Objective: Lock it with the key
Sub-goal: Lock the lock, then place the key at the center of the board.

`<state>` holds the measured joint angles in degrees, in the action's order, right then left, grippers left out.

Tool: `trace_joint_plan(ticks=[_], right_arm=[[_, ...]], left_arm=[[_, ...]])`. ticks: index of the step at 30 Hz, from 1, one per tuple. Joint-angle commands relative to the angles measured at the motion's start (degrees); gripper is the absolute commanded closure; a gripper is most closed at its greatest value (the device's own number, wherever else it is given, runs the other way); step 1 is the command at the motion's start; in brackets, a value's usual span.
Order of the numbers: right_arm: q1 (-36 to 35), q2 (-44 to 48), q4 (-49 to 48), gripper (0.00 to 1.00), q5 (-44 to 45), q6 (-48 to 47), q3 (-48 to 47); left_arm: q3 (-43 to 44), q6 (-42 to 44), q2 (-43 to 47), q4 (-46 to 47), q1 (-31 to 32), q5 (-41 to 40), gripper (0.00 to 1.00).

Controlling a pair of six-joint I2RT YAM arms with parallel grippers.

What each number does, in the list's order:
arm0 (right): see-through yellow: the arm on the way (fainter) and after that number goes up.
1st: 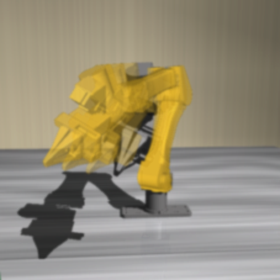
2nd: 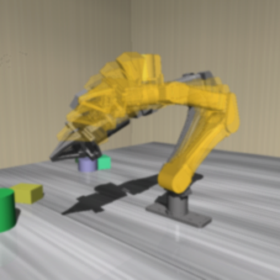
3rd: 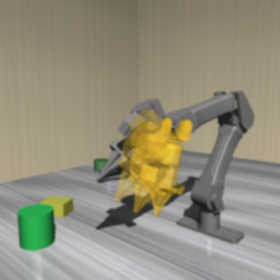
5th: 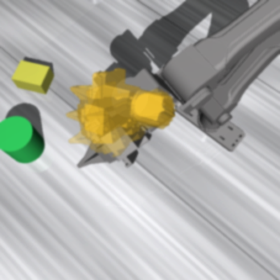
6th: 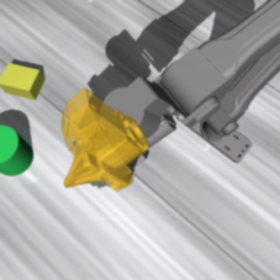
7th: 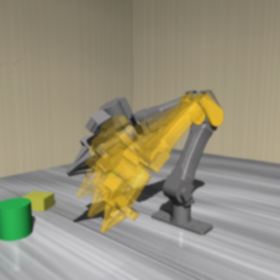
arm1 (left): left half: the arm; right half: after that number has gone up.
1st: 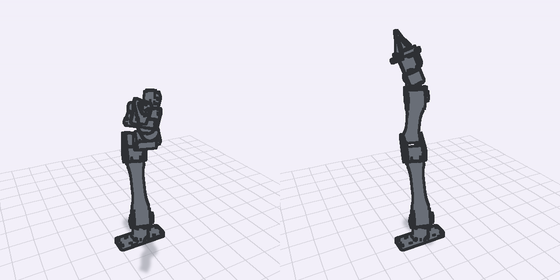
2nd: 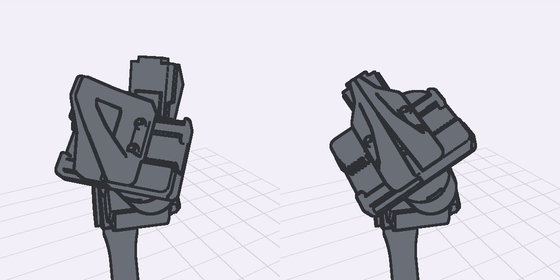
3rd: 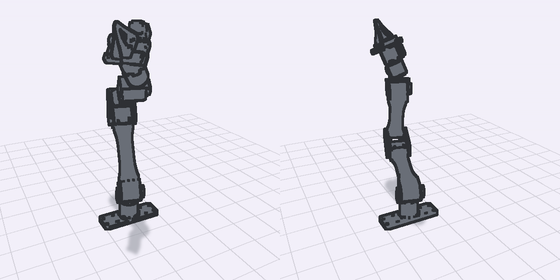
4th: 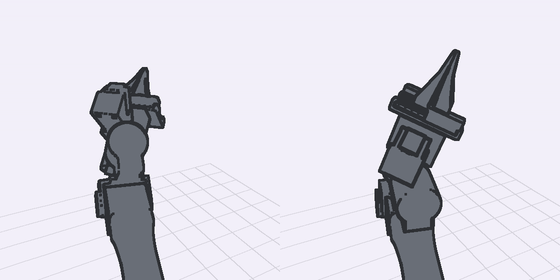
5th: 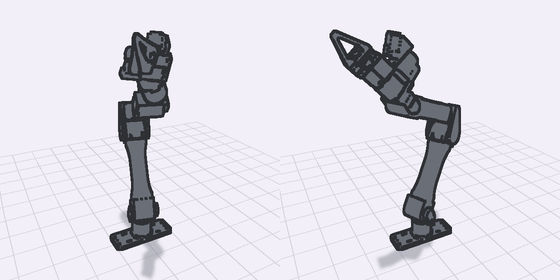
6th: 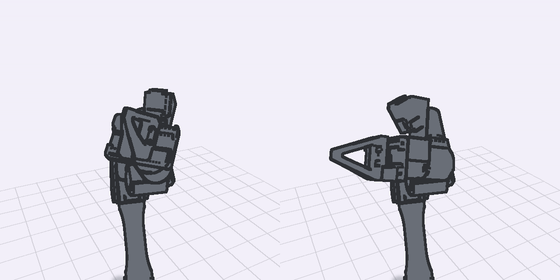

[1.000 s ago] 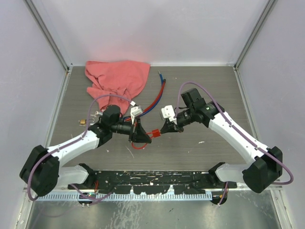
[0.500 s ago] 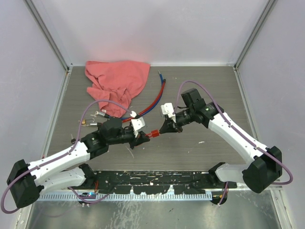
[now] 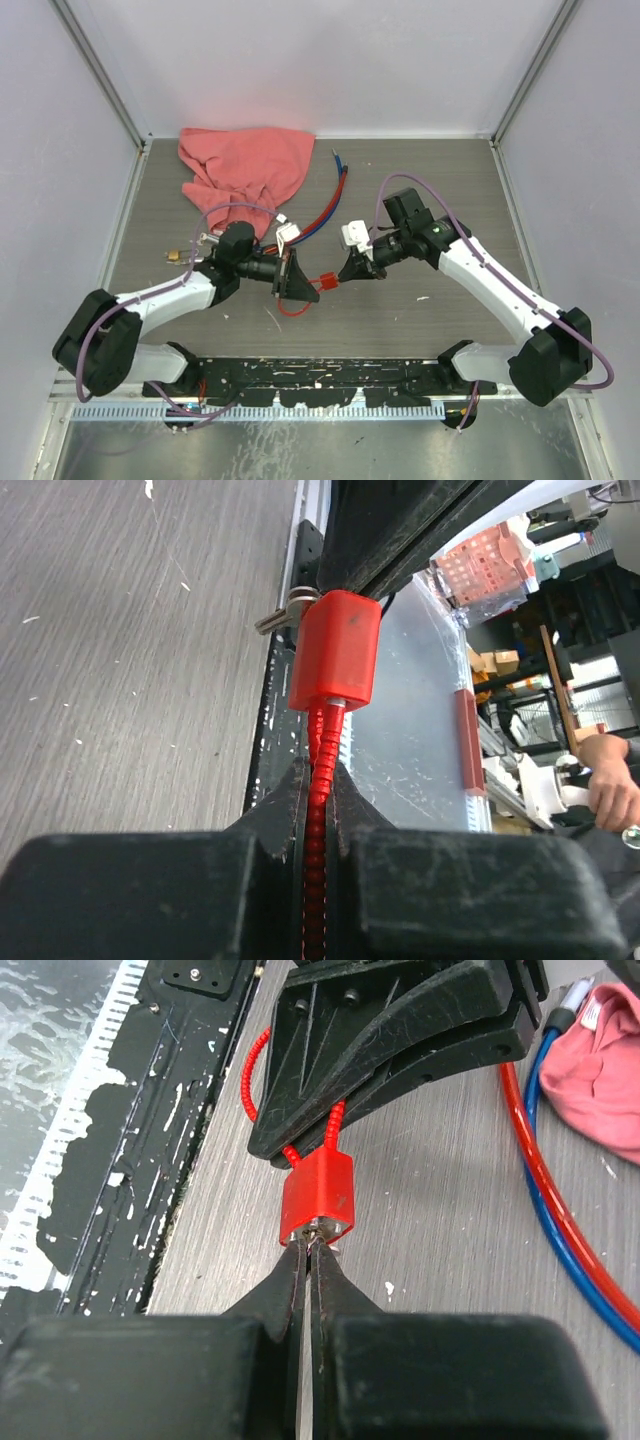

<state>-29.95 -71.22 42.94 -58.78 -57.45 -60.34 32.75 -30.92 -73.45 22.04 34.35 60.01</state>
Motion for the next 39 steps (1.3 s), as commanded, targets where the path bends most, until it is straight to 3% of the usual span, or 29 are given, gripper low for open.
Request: trace_joint_plan(ticks=[1, 2, 4, 7, 8, 11, 14, 16, 19, 21, 25, 27, 30, 32, 36, 39], right_arm=[[1.4, 2.0, -0.1, 0.99, 2.0, 5.2, 0.2], [2.0, 2.0, -0.8, 0.99, 2.1, 6.4, 0.2], [3.8, 1.8, -1.8, 0.99, 1.1, 8.4, 0.2], [6.6, -0.2, -2.5, 0.99, -2.2, 11.3, -0.2], [7.2, -0.9, -2.2, 0.99, -3.3, 11.6, -0.7], [7.6, -2.5, -0.5, 0.99, -5.9, 11.2, -2.1], [7.6, -2.5, 1.8, 0.99, -5.8, 8.2, -2.9], [7.6, -1.6, 5.0, 0.99, -5.5, 2.8, -2.9], [6.9, 1.0, 6.1, 0.99, -4.7, -1.5, -2.1], [6.5, 2.1, 5.2, 0.99, -2.7, -1.2, -1.8], [6.6, 2.4, 3.1, 0.99, 1.4, 1.8, -2.2], [6.7, 2.6, 1.2, 0.99, 1.5, 4.3, -1.8], [8.2, 2.8, -0.3, 0.99, 0.9, 7.0, -1.3], [10.1, 2.9, -0.9, 0.99, 1.0, 7.6, -0.7], [13.9, 2.5, -1.5, 0.99, -2.8, 9.0, 1.3], [16.0, 2.2, -6.7, 0.99, -4.7, 13.7, 5.0]], left_arm=[[4.7, -1.4, 1.3, -1.3, -1.2, 2.7, 1.00], [6.2, 6.4, 4.2, -10.0, -0.6, -2.1, 1.00], [8.0, 23.2, 10.3, -25.6, 3.9, -22.9, 1.00], [4.7, 43.0, 18.9, -26.5, 15.0, -43.3, 1.00], [3.3, 46.1, 20.9, -25.1, 17.9, -48.6, 1.00], [1.4, 50.6, 23.8, -25.2, 19.9, -52.5, 1.00], [1.3, 51.8, 24.2, -28.9, 19.7, -51.6, 1.00], [2.0, 48.8, 24.0, -30.6, 18.0, -45.7, 1.00], [1.9, 39.2, 22.3, -27.9, 10.8, -24.1, 1.00], [1.1, 29.6, 19.9, -20.1, 5.3, -10.4, 1.00], [1.5, 11.1, 13.6, -6.6, 0.5, 3.8, 1.00], [3.0, 12.1, 12.1, -9.0, 0.5, 2.9, 1.00], [5.0, 23.5, 14.0, -21.0, 0.5, -5.0, 1.00], [4.6, 27.9, 16.3, -24.3, 0.6, -10.6, 1.00], [2.0, 24.9, 18.5, -19.8, 0.5, -14.1, 1.00], [-0.3, 16.4, 16.5, -12.5, 0.5, -18.9, 1.00]])
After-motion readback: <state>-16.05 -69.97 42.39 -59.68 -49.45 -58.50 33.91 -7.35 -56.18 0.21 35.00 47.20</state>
